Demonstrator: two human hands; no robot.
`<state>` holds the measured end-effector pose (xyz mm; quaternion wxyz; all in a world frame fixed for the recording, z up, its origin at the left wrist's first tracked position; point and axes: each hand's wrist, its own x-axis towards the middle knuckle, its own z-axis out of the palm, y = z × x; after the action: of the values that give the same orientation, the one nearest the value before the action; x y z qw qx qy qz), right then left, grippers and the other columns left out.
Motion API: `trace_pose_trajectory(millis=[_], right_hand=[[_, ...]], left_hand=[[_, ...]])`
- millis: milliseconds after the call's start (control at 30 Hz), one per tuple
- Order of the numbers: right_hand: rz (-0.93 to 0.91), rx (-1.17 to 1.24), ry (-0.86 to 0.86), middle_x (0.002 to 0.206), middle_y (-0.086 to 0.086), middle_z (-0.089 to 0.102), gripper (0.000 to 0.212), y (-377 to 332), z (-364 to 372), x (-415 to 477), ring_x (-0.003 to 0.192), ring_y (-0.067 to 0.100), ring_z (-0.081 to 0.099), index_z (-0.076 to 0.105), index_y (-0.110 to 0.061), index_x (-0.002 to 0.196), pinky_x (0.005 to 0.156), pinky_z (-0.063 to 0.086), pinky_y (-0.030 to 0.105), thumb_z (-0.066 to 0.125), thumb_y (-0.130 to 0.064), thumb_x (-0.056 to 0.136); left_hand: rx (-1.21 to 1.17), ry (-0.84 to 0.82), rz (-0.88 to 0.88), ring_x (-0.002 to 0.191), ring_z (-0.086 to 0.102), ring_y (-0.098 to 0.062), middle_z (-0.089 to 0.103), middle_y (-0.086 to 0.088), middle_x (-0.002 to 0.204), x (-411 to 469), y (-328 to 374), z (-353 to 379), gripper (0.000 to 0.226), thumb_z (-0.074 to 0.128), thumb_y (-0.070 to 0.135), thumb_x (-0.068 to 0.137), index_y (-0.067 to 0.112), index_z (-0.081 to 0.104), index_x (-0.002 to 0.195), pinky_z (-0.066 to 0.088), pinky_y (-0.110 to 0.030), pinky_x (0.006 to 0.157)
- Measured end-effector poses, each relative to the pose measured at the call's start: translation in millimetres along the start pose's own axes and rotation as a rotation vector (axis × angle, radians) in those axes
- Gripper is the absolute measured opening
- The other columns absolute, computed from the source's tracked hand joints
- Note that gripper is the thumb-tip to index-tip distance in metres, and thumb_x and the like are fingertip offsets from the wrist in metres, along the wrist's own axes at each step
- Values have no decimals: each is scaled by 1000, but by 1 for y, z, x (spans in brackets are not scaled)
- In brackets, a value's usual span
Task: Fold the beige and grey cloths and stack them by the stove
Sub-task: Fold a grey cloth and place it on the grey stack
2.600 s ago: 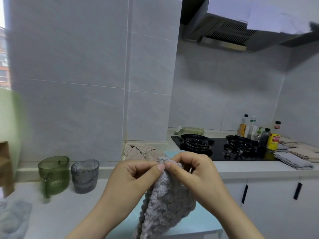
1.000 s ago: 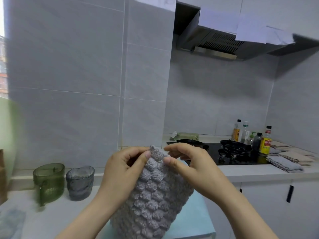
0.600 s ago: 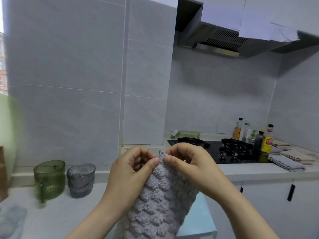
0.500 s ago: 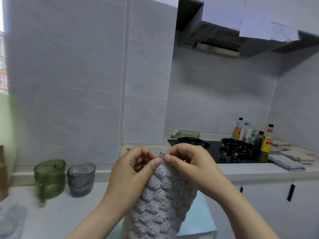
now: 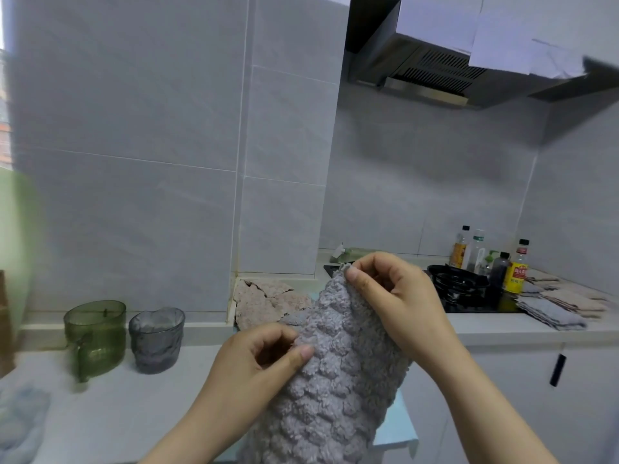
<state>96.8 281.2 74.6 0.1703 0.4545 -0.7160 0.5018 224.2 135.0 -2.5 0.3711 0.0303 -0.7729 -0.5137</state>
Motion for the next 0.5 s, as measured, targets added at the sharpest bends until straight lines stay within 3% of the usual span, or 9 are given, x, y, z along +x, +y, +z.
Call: trace_pose_trajectory(millis=[133,267,367,500], right_hand=[[20,15,66,72,-6,67,16,5,-7,5,64,1,56,67,-23,75,58,41,13,65,-29,90],[47,20,132,72,-9,67,15,13,-16,8,66,1,57,67,-24,76,58,41,11,64,-30,90],[64,20,194,72,-8,66,16,20,-23,9,66,-1,56,67,-22,78,58,41,11,64,-30,91],[76,21,255,73,-8,66,15,32,-32,9,65,-2,55,67,-20,79,57,41,10,63,-27,92]], left_hand=[[105,-10,-50,54,42,0,51,5,56,-4,-12,-1,25,75,39,76,18,67,66,31,-15,54],[162,-24,-96,55,44,-2,59,-7,61,-8,-26,-5,27,75,43,74,17,69,69,36,-19,57],[209,-40,-124,49,41,0,54,3,54,-11,-32,-7,19,75,31,77,18,68,65,33,-15,52],[251,-57,-178,49,49,-1,64,4,58,-13,-39,-12,13,76,25,77,25,72,65,43,-21,54]])
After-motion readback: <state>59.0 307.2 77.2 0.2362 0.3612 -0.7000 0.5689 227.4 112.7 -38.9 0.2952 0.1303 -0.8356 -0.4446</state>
